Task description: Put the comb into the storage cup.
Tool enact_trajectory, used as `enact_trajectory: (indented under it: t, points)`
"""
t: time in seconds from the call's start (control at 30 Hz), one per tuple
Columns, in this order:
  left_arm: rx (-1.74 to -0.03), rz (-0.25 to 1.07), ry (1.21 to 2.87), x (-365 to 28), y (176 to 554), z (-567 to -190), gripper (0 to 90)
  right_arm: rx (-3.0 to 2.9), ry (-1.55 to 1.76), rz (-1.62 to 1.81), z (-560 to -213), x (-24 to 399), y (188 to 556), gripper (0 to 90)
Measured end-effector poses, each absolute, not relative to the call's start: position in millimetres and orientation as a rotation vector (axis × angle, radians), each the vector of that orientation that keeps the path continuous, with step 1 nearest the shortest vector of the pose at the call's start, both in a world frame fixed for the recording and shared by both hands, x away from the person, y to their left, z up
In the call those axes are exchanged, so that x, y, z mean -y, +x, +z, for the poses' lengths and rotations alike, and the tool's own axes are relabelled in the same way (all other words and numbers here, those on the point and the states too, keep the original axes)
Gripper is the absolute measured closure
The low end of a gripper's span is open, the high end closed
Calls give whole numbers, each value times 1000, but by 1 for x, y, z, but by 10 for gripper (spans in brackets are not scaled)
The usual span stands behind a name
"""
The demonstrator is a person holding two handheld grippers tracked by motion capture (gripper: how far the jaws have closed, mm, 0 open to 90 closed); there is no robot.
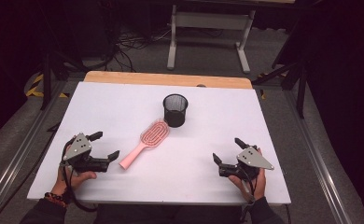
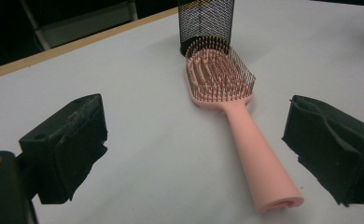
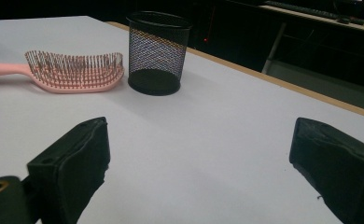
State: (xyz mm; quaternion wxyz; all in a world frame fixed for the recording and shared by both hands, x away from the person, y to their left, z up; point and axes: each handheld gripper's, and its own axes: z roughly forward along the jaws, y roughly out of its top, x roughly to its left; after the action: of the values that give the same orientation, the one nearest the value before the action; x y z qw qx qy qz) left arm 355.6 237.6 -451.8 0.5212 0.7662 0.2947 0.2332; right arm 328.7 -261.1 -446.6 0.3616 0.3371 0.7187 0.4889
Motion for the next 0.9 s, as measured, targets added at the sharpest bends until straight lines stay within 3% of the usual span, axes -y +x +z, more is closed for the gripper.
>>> enact_trajectory:
  t: [0.23, 0.57, 0.8, 0.9]
  points:
    - [-743, 480, 1882, -233, 362, -444, 73, -1854, 858, 1259, -446, 260, 328, 58]
    - [-819, 399, 2128, -208, 377, -418, 121, -1867, 858, 1255, -446, 257, 328, 60]
    - [-887, 183, 2390, -163, 406, -418, 130, -1876, 868, 1248, -447, 258, 328, 61]
    - [-927, 149, 2468, -150, 417, -424, 166, -1882, 866, 1249, -448, 259, 329, 63]
